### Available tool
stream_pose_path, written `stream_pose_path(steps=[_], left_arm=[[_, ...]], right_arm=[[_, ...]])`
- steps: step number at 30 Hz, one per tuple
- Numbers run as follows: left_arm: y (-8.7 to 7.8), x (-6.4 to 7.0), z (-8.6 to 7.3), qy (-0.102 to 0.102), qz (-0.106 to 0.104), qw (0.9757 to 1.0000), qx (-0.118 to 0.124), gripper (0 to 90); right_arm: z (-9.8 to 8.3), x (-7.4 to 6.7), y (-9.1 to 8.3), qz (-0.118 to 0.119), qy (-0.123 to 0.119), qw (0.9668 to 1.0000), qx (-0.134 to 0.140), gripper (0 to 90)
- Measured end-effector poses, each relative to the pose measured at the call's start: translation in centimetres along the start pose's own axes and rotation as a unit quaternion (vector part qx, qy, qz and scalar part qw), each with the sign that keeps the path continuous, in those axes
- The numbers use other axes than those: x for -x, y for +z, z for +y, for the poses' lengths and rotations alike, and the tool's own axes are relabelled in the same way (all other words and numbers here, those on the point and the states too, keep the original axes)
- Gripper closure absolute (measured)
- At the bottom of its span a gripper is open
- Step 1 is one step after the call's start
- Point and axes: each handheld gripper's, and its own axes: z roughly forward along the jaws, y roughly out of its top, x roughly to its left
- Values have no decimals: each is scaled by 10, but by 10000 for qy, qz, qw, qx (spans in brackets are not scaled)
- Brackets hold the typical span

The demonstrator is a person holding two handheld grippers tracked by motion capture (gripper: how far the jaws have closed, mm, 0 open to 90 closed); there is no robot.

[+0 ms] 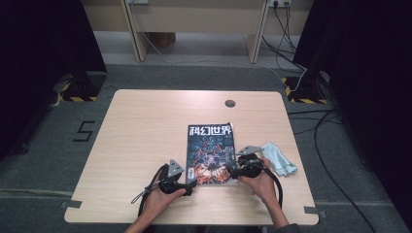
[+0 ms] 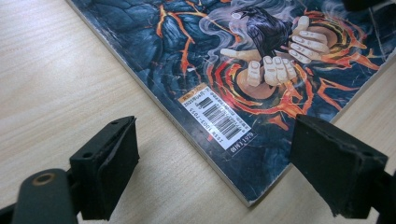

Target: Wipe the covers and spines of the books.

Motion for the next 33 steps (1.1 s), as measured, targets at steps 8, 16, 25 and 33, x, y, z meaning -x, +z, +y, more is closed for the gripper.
stream_pose_path(steps=[8, 16, 25, 33], left_arm=[[-2, -6, 0, -23, -1, 10000, -70, 146], [-14, -26, -3, -180, 221, 9993, -250, 148], [-21, -49, -4, -391, 468, 9975, -355, 147], [-23, -52, -3, -349, 576, 9971, -357, 156]], right_arm=[[-4, -10, 7, 28, -73, 9998, -165, 374], [-7, -42, -1, 114, -699, 9971, -274, 394], [-9, -79, 0, 575, -821, 9946, -283, 444], [-7, -104, 4, 280, -1341, 9895, -456, 387]])
